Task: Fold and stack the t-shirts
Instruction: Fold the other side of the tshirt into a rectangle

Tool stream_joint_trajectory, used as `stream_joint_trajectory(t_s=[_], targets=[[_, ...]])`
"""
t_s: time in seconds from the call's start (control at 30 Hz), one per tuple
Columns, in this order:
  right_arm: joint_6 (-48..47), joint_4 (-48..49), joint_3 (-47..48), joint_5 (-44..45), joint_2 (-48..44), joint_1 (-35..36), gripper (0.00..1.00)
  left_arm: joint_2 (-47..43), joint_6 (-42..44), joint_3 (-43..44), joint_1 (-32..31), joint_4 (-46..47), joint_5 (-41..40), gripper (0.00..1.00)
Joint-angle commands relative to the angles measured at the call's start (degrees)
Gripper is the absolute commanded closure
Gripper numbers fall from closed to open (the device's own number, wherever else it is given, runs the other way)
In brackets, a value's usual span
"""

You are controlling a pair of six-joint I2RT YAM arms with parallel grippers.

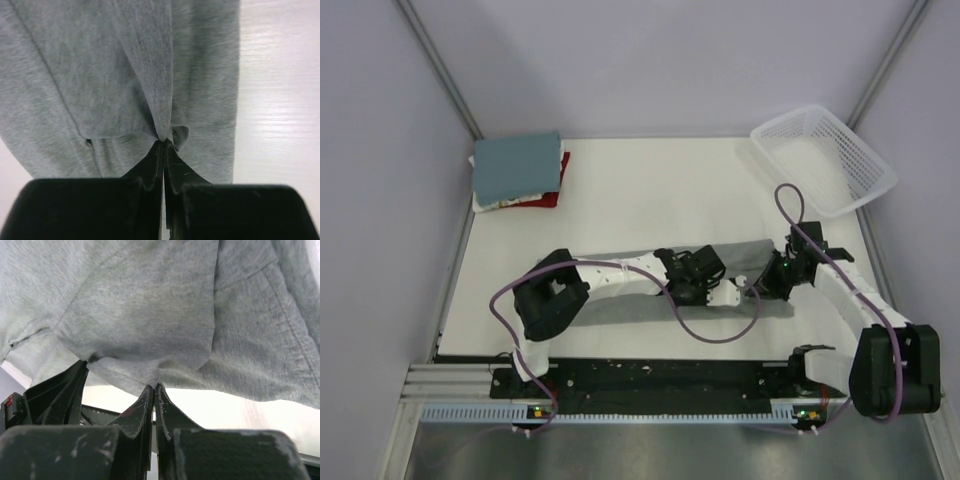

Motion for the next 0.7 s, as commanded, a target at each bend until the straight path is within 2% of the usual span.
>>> stream_joint_trajectory(t_s=[0.0,0.4,0.67], targets=[[-2.49,0.21,4.31,2.00,2.03,-1.38,1.00,-1.50,-1.55,3.48,1.54,1.75,-1.89,1.00],[-2.05,6.36,5.81,3.23,9.59,-2.70,1.00,3.86,-2.43,8.41,3.56,4.39,-8.65,1.00],[-0.65,9.00,4.84,6.39,10.82,-5.07,1.00,6.94,-2.08,11.22,3.74,5.62,-10.59,1.00]])
